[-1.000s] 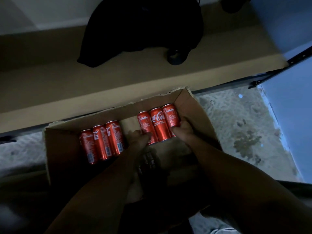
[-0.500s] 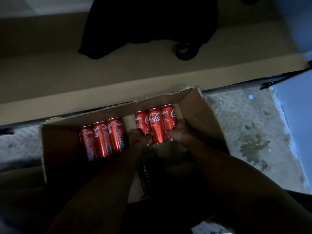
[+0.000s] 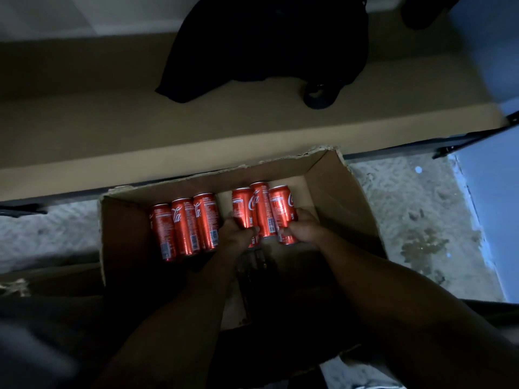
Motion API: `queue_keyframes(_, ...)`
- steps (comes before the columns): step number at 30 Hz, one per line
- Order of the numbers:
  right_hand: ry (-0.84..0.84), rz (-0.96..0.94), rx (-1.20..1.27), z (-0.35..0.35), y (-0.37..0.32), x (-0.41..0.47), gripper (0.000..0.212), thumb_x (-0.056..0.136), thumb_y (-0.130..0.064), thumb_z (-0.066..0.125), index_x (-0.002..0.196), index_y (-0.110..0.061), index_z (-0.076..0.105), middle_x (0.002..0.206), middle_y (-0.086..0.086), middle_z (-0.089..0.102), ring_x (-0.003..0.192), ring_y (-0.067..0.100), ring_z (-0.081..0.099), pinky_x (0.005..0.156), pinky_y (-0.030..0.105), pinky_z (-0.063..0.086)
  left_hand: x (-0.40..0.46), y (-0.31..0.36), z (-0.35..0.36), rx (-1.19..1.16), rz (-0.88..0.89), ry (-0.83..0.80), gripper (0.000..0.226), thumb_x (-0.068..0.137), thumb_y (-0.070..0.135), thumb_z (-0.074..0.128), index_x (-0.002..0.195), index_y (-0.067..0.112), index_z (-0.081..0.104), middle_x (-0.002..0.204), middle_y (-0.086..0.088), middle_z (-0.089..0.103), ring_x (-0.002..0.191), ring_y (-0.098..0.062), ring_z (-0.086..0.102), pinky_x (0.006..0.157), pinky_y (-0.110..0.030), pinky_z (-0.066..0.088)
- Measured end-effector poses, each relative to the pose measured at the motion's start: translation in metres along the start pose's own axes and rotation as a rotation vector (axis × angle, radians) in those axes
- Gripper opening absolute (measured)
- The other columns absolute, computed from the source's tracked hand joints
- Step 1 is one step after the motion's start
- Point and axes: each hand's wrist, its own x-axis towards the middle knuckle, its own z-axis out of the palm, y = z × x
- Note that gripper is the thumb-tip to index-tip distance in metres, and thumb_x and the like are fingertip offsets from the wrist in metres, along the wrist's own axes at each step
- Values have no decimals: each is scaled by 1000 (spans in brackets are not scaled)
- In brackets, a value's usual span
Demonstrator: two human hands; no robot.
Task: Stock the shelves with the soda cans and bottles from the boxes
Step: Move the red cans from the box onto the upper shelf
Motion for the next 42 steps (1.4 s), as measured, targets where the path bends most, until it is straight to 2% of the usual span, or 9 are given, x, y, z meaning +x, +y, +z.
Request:
queue_keyframes(6, -41, -41, -30, 33, 25, 7, 59, 56, -13, 79, 113, -19, 66, 103, 7, 72, 96, 28, 69, 91, 52, 55, -36, -19, -14, -77, -15, -17, 50, 80, 21, 78, 126, 10, 62, 125, -12, 65, 115, -30, 61, 102, -41, 47)
queue_keyframes(14, 96, -26, 29, 46, 39, -68, 49, 74, -3, 77, 120, -6, 60, 116, 12, 67, 105, 31, 64, 96, 43, 51, -94, -50, -33, -341, -59, 70, 58, 82, 5, 75, 135, 3, 50, 130, -17, 59, 116, -34, 57, 91, -36, 46)
queue_keyframes(17, 165, 4, 117, 52, 51, -97, 52, 78, 0, 74, 125, -8, 53, 118, 12, 62, 110, 34, 61, 94, 42, 51, -116, -57, -32, -417, -94, 84, 55, 82, 9, 75, 132, 4, 53, 128, -16, 60, 114, -35, 59, 91, -37, 47)
queue_keyframes(21, 193, 13, 253, 67, 65, -130, 56, 79, -1, 73, 130, -8, 52, 124, 17, 61, 112, 36, 60, 85, 40, 52, -138, -66, -21, -464, -111, 54, 59, 78, 16, 79, 131, 9, 53, 126, -12, 61, 112, -35, 60, 98, -50, 49)
queue_keyframes(26, 276, -73, 340, 87, 74, -165, 48, 80, -4, 73, 125, -7, 54, 116, 15, 63, 105, 33, 61, 90, 44, 52, -128, -92, 2, -449, -50, 62, 71, 50, 33, 80, 117, 17, 65, 115, -11, 69, 100, -32, 66, 93, -50, 53)
queue_keyframes(31, 371, -216, 252, 83, 71, -198, 57, 75, 0, 74, 127, -10, 52, 116, 14, 63, 101, 30, 62, 82, 36, 53, -209, -59, -25, -404, 46, 58, 47, 79, 10, 75, 124, 13, 61, 118, -9, 66, 108, -30, 61, 99, -45, 48)
queue_keyframes(36, 474, -277, 177, 67, 59, -223, 58, 74, -8, 77, 127, -14, 54, 118, 12, 61, 105, 30, 62, 88, 31, 49, -232, -47, -37, -469, 87, 79, 54, 80, 9, 75, 130, 13, 56, 127, -11, 62, 115, -32, 58, 103, -50, 45)
queue_keyframes(40, 466, -320, 187, 54, 41, -242, 62, 76, -7, 78, 131, -14, 51, 123, 11, 60, 111, 28, 60, 98, 44, 51, -245, -30, -53, -453, 174, 35, 61, 80, 12, 77, 134, 14, 50, 127, -4, 59, 115, -25, 56, 104, -50, 44)
queue_keyframes(42, 460, -334, 162, 46, 34, -248, 62, 77, -6, 78, 131, -14, 50, 123, 10, 61, 113, 26, 60, 99, 43, 50, -247, -19, -63, -450, 207, -1, 63, 78, 13, 79, 134, 18, 50, 126, -4, 60, 113, -24, 58, 102, -48, 46)
